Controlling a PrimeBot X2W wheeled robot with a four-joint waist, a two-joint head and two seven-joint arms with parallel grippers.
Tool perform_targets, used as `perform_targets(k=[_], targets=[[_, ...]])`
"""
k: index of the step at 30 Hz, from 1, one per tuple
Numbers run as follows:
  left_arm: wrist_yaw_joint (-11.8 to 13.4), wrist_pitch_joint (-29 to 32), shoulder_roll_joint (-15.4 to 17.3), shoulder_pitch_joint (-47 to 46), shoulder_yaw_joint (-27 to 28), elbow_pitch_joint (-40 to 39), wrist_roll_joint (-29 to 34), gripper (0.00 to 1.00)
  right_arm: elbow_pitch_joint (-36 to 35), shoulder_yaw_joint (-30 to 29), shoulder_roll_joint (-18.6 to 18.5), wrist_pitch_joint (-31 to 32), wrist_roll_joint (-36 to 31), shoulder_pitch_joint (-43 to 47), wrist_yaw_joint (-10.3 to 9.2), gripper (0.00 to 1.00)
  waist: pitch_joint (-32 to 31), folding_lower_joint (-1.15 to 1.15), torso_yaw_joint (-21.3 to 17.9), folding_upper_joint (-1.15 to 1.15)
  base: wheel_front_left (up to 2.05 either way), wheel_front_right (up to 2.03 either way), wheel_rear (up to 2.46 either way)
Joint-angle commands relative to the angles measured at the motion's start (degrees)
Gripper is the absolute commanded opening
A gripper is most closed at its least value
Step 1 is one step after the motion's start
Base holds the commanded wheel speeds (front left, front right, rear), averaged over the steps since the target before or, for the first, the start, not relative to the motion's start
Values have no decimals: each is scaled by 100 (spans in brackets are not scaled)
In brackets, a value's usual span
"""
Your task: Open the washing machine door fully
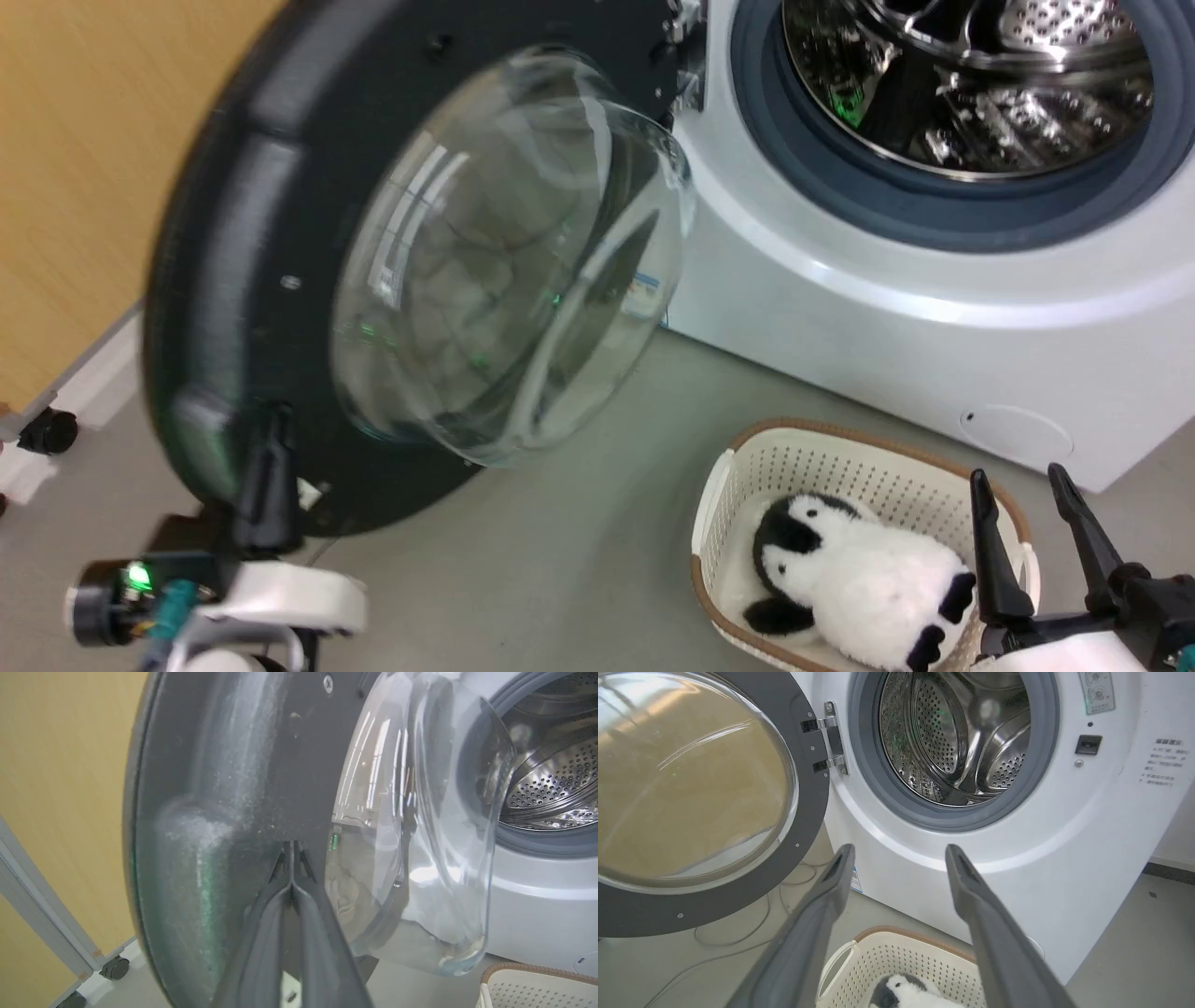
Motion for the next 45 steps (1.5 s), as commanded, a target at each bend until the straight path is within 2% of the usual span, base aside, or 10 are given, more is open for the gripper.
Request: perform_targets(k=[1,8,9,19,35,45], targets=[[-17,-24,31,-185,163,86,-82,0,-26,-5,11,-26,-66,-119,5,100,115,0,-56,0,0,0,0],[-40,-24,139,-756,872,603,-215,0,-35,-26,11,-26,-229,-264,5,100,386,0,-161,0,0,0,0],[-114,-24,211,-1009,1131,853,-260,0,-35,-26,11,-26,-284,-318,5,100,484,0,-207,0,0,0,0],[-353,-24,467,-1674,1750,1869,-305,0,-35,25,11,-26,-443,-548,5,100,782,0,-464,0,0,0,0],[-467,-24,1108,-2817,2316,3410,-295,0,19,50,11,-26,-538,-742,5,100,1020,0,-804,0,0,0,0],[-558,-24,1195,-2926,2372,3764,-188,0,91,48,11,-26,-475,-723,5,100,865,0,-908,0,0,0,0]])
